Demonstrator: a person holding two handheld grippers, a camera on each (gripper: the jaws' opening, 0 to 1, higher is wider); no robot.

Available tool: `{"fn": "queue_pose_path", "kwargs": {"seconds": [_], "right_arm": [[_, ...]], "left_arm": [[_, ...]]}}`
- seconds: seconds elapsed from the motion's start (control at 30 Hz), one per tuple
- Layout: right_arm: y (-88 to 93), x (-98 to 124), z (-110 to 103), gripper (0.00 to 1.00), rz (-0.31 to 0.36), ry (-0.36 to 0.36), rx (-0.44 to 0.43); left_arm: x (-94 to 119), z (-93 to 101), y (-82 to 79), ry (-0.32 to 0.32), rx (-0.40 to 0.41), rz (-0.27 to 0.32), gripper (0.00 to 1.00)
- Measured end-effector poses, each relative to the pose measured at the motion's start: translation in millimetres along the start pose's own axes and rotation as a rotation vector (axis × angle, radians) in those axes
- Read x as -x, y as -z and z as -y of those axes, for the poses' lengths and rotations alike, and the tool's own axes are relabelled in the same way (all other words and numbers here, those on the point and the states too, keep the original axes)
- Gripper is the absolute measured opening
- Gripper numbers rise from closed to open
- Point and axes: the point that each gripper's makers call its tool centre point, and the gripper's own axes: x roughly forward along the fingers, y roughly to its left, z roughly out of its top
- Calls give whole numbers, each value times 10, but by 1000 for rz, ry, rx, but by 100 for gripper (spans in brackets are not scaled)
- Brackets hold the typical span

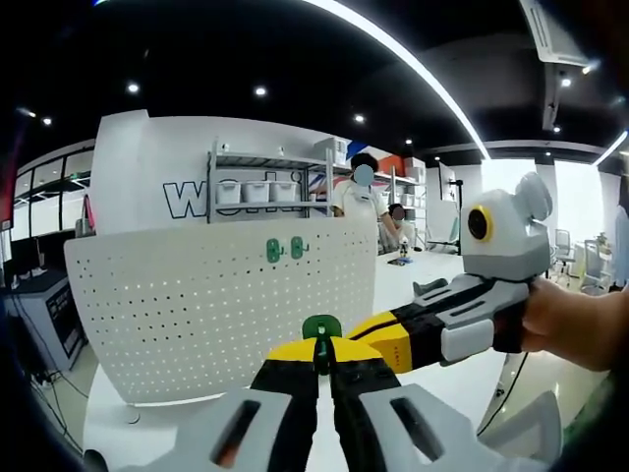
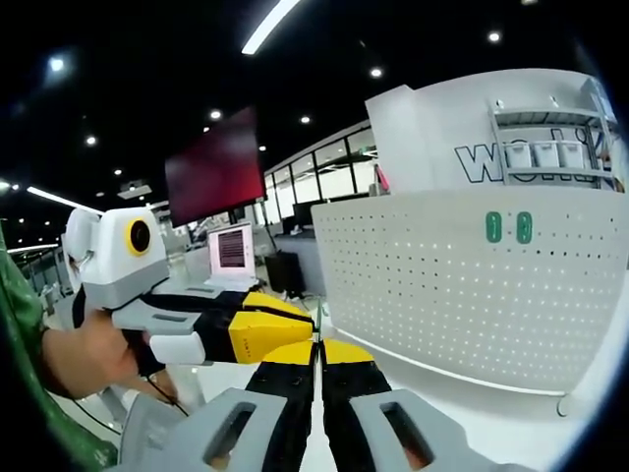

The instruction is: Insert the hook assembly into the mounting plate slot until the hook locks in place.

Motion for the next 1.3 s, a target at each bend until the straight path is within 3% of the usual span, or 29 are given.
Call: {"fn": "queue_pose_path", "kwargs": {"seconds": [0.5,0.83,1.0,1.23,1.3], "right_arm": [[1,0,50,1,-1,20,13],[4,4,127,7,-3,49,32],[0,18,202,18,-5,83,60],[38,35,283,44,-22,101,78],[49,44,282,48,-26,96,84]], "left_arm": [[-55,-6,1,-1,3,1,3],[-90,-19,17,-1,3,-3,3],[-105,-30,16,-1,2,-4,3],[-121,-57,10,-3,1,-4,3],[-129,-58,8,-2,0,-5,3]]}}
